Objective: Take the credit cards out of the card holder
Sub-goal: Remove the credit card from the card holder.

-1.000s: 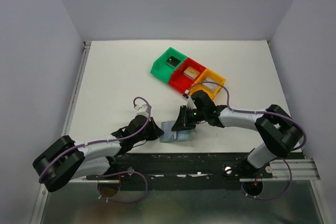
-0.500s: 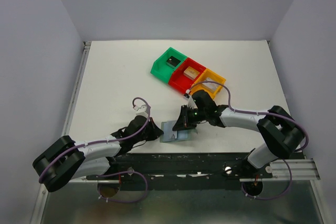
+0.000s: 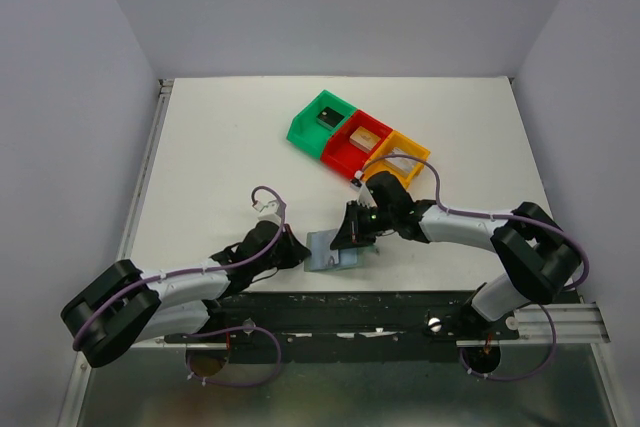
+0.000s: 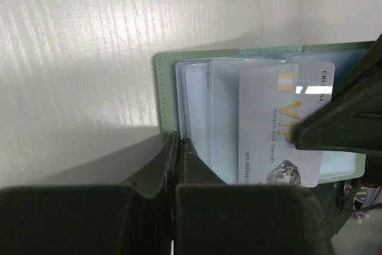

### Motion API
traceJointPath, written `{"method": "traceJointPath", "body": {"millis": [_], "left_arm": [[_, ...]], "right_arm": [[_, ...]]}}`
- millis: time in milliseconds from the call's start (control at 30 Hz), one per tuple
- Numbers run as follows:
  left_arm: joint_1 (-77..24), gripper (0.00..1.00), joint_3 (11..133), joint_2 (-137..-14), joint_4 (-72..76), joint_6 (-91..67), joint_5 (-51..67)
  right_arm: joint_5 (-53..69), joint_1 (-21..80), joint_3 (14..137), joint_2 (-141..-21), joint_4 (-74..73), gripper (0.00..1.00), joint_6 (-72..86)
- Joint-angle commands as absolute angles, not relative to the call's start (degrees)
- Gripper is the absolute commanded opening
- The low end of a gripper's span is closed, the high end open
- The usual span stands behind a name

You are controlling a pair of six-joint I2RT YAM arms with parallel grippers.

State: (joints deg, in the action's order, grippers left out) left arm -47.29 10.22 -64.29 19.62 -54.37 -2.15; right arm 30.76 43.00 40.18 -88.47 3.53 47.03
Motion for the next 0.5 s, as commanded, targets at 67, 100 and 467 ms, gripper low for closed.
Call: {"method": "traceJointPath", "body": {"millis": [67, 100, 467], "left_arm": [[-47.55, 0.0, 8.26, -63.28, 14.77, -53.88, -4.22], [-47.64, 0.0, 8.17, -63.37, 14.77, -53.88, -4.31], [-47.55, 0.0, 8.09, -61.7, 13.97, -53.61, -5.1]], "right_arm": [[28.57, 42.36, 39.73, -87.01, 1.76, 0.01, 45.88], [28.22, 42.28, 39.81, -87.01, 1.06, 0.0, 45.53], [20.84, 42.27, 42.8, -85.7, -10.63, 0.0, 40.43]]}}
